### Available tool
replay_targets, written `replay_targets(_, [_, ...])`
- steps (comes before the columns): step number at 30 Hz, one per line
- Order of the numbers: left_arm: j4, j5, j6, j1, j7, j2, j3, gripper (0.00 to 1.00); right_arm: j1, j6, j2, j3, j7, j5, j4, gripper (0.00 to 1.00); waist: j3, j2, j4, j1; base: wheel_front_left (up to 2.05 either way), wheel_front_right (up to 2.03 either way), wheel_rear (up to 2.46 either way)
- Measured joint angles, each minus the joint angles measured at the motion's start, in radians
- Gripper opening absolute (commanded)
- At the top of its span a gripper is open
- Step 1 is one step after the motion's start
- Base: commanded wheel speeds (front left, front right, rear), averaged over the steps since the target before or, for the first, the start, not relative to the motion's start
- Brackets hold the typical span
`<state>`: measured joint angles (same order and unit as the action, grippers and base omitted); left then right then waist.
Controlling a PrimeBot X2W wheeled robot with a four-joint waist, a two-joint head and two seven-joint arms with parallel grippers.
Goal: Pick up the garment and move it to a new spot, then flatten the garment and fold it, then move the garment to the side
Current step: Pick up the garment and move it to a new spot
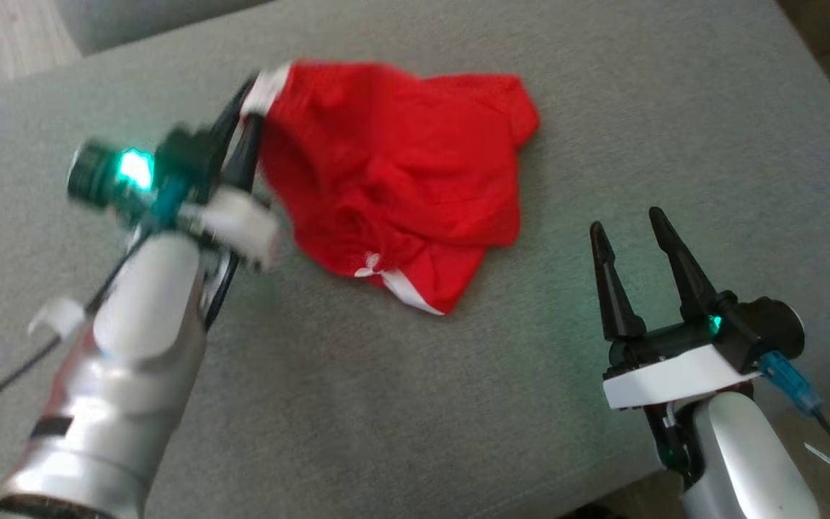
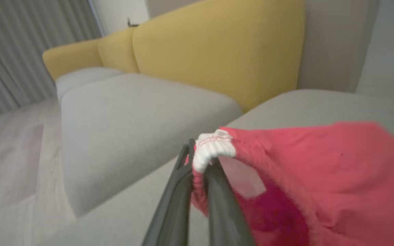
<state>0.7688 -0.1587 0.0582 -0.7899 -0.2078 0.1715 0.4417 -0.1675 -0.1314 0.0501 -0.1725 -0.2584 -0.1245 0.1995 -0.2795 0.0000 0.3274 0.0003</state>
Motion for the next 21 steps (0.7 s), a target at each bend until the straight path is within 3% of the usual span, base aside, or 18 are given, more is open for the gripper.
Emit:
replay_targets(1, [0.024,0.0,-0.01,0.014,-0.015,0.002,-0.006,1.0,-0.002,0.0,0.0,0.0,0.0,0.001,0.005,1.0,-0.005,0.0,-0.008,0.0,0.0,0.0,0.0])
replay_targets(6, [0.056,-0.035,-0.063,0.074,-0.043,-0.008,-0.062,1.0,-0.006,0.0,0.0,0.016,0.0,0.017,0.015,1.0,-0.013,0.0,-0.064,-0.0001,0.0,0.0,0.0])
replay_targets(16, [-0.207,-0.047,-0.103,0.48,-0.044,-0.059,-0.156,1.0,0.047,0.0,-0.002,0.074,0.0,0.044,0.055,1.0,0.061,0.0001,-0.185,-0.0005,0.0,0.0,0.0])
replay_targets(21, [-0.46,-0.022,-0.116,0.692,-0.044,-0.089,-0.224,1.0,0.119,0.0,-0.002,0.105,0.0,0.055,0.061,1.0,0.141,0.0001,-0.244,-0.0005,0.0,0.0,0.0])
